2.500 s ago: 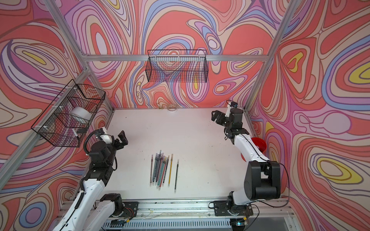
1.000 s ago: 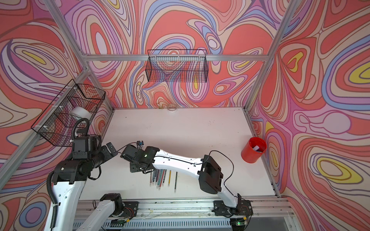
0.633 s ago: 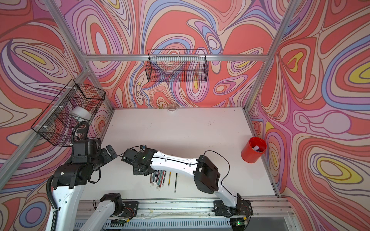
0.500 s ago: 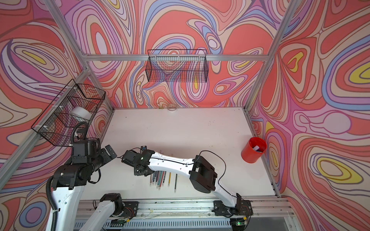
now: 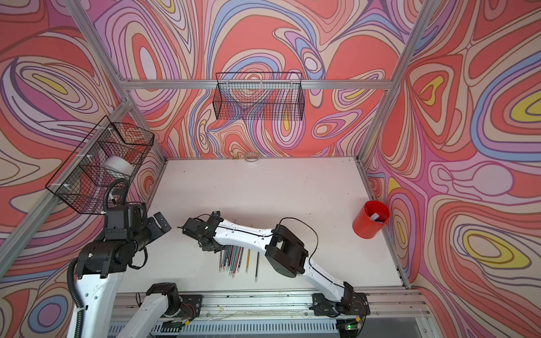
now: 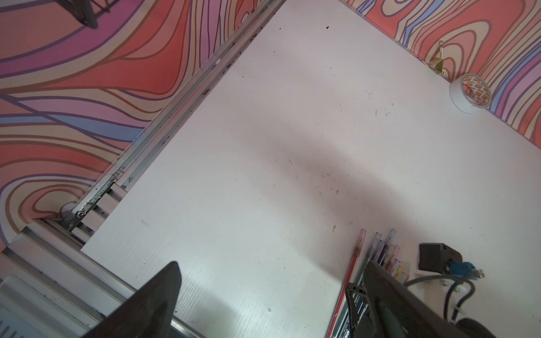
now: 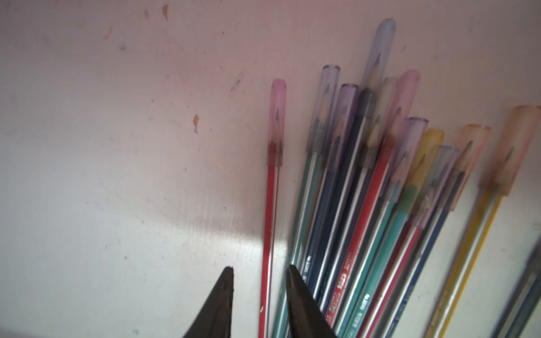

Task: Remove the protective cover of the pencils
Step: Pick up the pencil from the center of the board.

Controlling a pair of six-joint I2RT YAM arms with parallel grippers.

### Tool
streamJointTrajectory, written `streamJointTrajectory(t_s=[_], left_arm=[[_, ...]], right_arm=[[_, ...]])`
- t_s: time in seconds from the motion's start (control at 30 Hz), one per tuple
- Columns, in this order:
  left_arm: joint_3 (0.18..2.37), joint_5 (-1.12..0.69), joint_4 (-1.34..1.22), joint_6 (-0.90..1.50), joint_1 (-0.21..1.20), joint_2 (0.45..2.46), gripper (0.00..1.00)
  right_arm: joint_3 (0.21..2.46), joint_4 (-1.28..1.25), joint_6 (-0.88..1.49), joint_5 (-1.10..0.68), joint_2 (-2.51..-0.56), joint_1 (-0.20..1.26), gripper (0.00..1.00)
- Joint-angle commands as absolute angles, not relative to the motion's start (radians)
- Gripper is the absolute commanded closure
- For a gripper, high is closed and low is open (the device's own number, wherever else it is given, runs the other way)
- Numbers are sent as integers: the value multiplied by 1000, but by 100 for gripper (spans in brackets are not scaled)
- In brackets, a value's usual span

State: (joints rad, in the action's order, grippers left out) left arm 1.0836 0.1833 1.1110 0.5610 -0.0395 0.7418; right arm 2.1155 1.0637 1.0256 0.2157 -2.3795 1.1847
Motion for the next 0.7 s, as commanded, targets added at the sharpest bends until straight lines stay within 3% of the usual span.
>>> streamJointTrajectory(t_s=[0.0,0.67], left_arm=[[1071,187,1130,571,-44,735,1],[1068,197,1131,578,-44,712,0]], right_arm=[[2116,1077,1015,215,-2419,1178,69],[2189,1117,1007,164,-2509,1166,74]])
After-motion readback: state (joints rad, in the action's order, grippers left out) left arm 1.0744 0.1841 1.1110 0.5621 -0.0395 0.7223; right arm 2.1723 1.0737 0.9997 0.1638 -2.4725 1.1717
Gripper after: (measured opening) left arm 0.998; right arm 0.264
